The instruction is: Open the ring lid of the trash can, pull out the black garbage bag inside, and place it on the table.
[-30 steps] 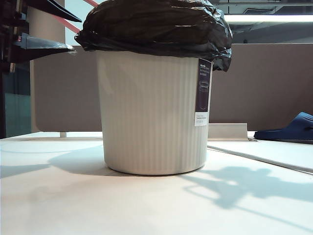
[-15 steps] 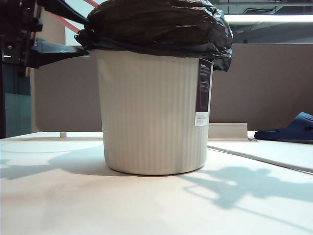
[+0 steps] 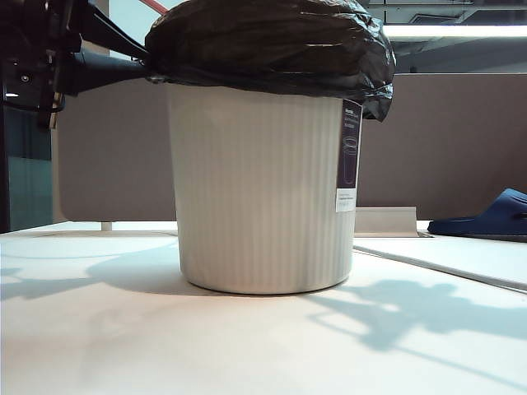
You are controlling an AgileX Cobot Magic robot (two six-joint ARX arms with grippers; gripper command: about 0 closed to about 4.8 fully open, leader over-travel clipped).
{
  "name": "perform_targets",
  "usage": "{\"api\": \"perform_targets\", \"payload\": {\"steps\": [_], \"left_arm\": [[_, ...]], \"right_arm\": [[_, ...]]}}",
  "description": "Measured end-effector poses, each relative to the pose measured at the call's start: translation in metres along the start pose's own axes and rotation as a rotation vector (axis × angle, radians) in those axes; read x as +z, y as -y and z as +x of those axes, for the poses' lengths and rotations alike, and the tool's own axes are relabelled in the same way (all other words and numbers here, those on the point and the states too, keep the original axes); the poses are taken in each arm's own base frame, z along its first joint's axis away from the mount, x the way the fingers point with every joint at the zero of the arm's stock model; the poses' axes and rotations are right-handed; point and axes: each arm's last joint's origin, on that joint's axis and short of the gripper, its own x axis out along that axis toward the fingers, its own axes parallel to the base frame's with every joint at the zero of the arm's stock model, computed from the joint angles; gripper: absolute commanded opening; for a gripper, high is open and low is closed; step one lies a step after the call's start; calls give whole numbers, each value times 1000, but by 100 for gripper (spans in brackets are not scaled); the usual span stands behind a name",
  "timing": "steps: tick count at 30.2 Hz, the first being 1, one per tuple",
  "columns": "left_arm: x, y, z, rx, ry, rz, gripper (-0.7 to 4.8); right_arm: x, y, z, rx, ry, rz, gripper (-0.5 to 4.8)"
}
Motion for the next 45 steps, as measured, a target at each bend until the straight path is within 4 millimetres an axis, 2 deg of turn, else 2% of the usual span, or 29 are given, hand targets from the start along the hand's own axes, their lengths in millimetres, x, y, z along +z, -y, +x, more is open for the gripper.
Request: {"api": "perform_targets", "payload": {"steps": [12, 20, 30, 38, 44, 45], "left_arm": [[-1, 4, -1, -45, -38, 3, -6], [3, 33, -22, -103, 8, 68, -6], [8, 41, -24, -116, 18, 42, -6], [32, 67, -24, -176, 71, 110, -6], [36, 70, -24, -175, 90, 118, -6], [36, 68, -22, -166, 94, 114, -6]], "right_arm": [[-4, 3, 0, -51, -19, -15, 192], [-4, 3, 0, -54, -21, -21, 192], [-5, 4, 0, -71, -26, -18, 192], [-5, 7, -1, -184, -4, -14, 194], [-7, 11, -2, -302, 7, 13, 194], [-8, 13, -2, -365, 21, 47, 194]]}}
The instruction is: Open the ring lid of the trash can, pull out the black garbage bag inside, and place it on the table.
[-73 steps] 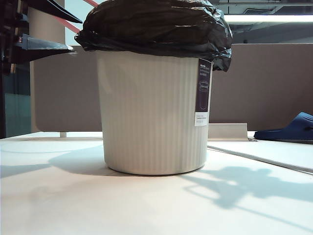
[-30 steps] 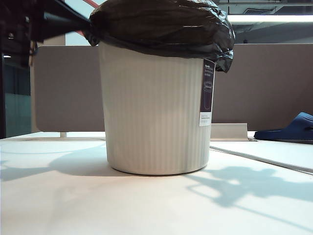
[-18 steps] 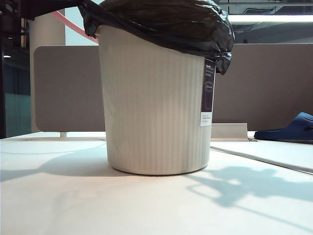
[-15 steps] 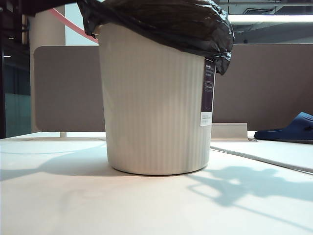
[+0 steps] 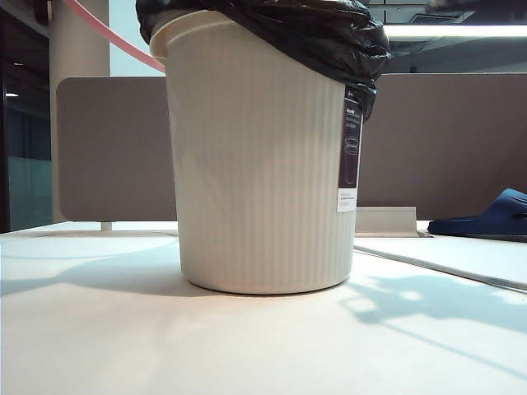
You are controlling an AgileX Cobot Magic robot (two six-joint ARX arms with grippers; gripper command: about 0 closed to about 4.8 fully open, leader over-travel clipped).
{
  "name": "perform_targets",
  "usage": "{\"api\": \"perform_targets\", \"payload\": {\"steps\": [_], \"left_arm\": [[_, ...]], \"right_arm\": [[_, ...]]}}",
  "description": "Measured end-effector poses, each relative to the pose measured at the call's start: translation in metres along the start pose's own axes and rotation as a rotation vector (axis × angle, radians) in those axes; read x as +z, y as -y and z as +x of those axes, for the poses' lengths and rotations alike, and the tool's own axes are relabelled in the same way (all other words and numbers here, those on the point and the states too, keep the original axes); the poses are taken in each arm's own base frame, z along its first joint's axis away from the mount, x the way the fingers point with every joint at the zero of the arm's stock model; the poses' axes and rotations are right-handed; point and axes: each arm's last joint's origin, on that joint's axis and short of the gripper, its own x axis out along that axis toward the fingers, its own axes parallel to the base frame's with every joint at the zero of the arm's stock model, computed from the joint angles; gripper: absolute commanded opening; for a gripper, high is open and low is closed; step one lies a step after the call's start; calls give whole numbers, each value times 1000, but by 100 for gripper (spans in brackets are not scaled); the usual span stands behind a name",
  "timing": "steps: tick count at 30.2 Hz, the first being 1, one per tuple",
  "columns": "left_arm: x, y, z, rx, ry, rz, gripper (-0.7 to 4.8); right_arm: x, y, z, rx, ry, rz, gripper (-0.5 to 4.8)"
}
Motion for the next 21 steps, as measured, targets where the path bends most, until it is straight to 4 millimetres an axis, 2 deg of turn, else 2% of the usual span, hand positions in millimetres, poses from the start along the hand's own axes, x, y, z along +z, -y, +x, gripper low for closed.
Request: {"api": "perform_targets", "payload": {"steps": [4, 9, 15, 21], "left_arm": [[0, -5, 3, 16, 2, -10, -6], [3, -3, 14, -7, 9, 1, -6], [12, 3, 37, -57, -10, 10, -6], [21, 18, 65, -131, -35, 30, -6]], "right_arm": [[-3, 5, 2, -112, 1, 64, 194], [-9, 13, 12, -140, -46, 109, 214], [-15, 19, 21, -156, -85, 129, 214], [-15, 19, 21, -156, -87, 130, 214]]}}
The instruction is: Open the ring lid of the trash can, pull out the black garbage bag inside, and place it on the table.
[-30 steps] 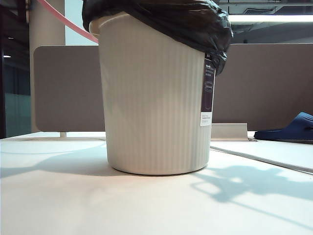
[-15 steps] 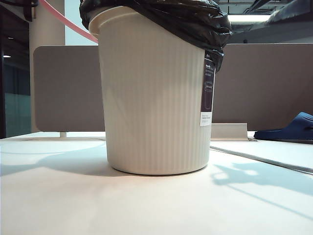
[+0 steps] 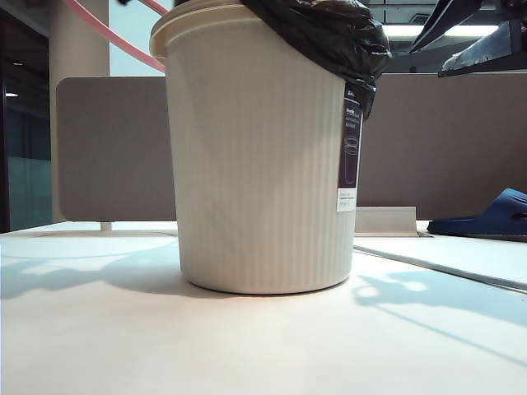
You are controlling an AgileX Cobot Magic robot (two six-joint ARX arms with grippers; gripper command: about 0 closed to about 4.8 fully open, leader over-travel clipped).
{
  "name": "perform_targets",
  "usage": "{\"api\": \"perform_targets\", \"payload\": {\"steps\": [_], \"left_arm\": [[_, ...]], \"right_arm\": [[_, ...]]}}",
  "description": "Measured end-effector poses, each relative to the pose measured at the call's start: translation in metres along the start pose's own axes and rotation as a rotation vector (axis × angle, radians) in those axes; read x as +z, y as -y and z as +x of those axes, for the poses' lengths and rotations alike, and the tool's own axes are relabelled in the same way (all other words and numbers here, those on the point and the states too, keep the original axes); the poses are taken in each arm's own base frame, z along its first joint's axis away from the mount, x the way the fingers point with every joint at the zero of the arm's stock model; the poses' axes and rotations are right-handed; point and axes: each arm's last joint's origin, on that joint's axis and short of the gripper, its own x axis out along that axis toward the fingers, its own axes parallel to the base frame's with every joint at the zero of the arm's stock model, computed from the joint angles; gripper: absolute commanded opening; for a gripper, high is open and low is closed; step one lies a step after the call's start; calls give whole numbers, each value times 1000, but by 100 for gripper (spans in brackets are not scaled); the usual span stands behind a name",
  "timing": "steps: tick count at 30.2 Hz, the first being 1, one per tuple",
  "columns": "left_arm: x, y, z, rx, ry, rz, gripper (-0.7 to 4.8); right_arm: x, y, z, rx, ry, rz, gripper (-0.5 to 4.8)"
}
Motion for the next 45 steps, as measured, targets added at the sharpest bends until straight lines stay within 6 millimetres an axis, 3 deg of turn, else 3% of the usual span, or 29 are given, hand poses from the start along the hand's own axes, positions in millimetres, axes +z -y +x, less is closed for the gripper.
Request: {"api": "perform_targets", "payload": {"steps": [10, 15, 23, 32, 40, 45], "left_arm": [[0, 11, 32, -66, -31, 9, -6], [6, 15, 34, -77, -19, 24, -6], [11, 20, 35, -86, -8, 35, -6], [11, 20, 35, -94, -16, 34, -6], [11, 21, 35, -109, -33, 36, -6], [11, 21, 35, -113, -38, 36, -6]], "right_arm": [[0, 0, 0, 0, -1, -2, 214], [-5, 2, 0, -14, -53, -11, 220], [-9, -1, 1, 130, -145, 69, 313], [-4, 5, 3, 248, -178, 193, 330], [12, 41, -16, 358, -109, 352, 339], [2, 57, -19, 446, -69, 469, 338]]}}
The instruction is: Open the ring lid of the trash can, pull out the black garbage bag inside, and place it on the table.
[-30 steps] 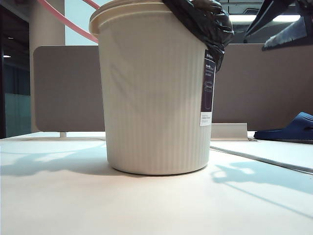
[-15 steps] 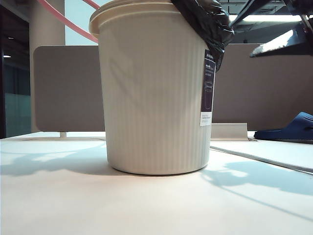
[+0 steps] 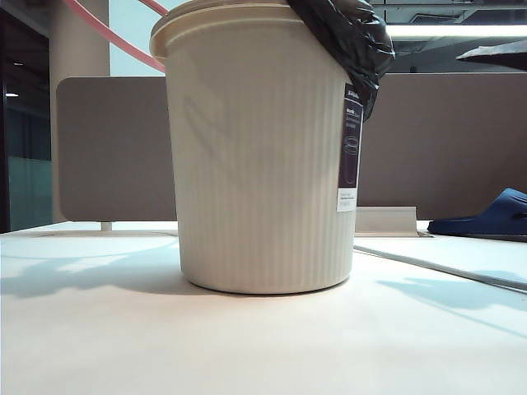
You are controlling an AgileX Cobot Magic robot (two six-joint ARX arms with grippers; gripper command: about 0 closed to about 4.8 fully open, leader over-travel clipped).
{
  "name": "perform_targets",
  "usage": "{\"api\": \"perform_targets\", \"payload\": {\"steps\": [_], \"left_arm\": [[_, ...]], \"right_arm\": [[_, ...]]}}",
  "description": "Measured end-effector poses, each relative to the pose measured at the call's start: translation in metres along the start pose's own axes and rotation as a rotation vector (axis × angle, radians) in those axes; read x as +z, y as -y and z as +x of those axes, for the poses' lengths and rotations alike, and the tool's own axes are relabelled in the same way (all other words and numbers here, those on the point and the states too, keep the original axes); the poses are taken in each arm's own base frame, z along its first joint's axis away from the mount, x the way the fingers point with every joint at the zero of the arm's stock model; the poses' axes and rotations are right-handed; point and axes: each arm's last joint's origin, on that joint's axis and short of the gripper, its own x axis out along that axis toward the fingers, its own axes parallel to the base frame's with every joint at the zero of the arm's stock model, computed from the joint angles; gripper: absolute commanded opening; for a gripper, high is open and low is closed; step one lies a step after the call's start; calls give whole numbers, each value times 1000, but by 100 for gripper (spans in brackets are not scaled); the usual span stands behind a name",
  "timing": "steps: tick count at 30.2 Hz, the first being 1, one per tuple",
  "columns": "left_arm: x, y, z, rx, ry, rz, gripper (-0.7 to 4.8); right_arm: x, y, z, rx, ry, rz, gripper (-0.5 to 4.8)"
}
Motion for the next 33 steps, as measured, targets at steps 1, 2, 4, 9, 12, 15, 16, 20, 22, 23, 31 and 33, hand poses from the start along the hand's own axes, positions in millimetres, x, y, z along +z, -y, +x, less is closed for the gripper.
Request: {"api": "perform_targets", "payload": {"steps": [1, 2, 4, 9, 12, 15, 16, 20, 22, 23, 31, 33], "left_arm": [[0, 0, 0, 0, 0, 0, -6], [0, 0, 0, -1, 1, 1, -6], [0, 0, 0, -1, 0, 1, -6], [0, 1, 0, -14, -14, 1, -6], [0, 1, 0, -15, -14, 2, -6], [0, 1, 0, -20, -19, 2, -6], [0, 1, 0, -21, -21, 2, -6], [0, 1, 0, -26, -26, 2, -6], [0, 2, 0, -32, -32, 3, -6], [0, 2, 0, -32, -32, 3, -6], [-1, 2, 0, -46, -49, 13, -6], [-1, 2, 0, -47, -49, 20, -6]], "right_arm": [[-1, 5, 0, 14, -3, 21, 338], [-2, 11, 1, 23, 1, 46, 338], [-6, 21, 3, 34, 7, 99, 338], [-11, 23, 6, 134, 51, 128, 338], [-6, 21, 9, 196, 86, 123, 338], [-6, 24, 14, 221, 92, 162, 338], [-6, 25, 15, 223, 99, 170, 338], [-9, 34, 25, 227, 94, 212, 338], [-12, 41, 32, 222, 83, 235, 337], [-14, 44, 36, 223, 76, 245, 337], [-22, 54, 51, 228, 76, 301, 337], [-22, 55, 51, 225, 79, 307, 337]]}}
